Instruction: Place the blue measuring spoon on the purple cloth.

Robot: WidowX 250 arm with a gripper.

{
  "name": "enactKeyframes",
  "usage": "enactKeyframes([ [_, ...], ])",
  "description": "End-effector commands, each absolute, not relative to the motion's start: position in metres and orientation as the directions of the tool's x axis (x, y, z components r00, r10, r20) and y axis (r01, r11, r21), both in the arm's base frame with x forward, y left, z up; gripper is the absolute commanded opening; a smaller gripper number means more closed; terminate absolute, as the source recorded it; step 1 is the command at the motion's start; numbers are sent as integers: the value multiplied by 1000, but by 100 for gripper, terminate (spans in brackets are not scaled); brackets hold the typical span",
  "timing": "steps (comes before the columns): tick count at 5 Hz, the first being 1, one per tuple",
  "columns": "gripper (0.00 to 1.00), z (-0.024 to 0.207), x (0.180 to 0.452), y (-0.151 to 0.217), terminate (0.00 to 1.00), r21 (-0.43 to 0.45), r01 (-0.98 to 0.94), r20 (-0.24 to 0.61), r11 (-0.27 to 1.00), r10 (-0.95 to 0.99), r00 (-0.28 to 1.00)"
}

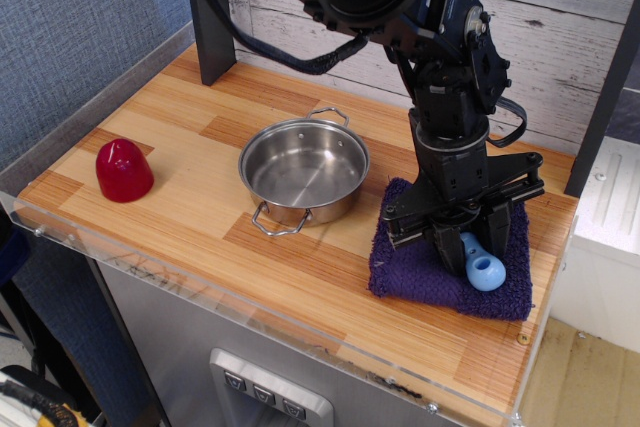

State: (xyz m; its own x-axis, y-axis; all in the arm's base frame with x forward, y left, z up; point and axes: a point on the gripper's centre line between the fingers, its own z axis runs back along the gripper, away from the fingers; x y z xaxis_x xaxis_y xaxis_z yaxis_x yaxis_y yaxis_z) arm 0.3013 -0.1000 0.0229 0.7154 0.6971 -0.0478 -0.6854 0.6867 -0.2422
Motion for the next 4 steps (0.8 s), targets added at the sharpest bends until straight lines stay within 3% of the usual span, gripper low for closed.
enactKeyframes([
  [1, 100, 34, 289, -87, 0, -279, -683, -25, 675, 706, 708],
  [3, 100, 50, 294, -86, 0, -311, -646, 6, 697, 682, 732],
  [4, 100, 80, 310, -86, 0, -356, -609, 64, 708, 669, 741],
])
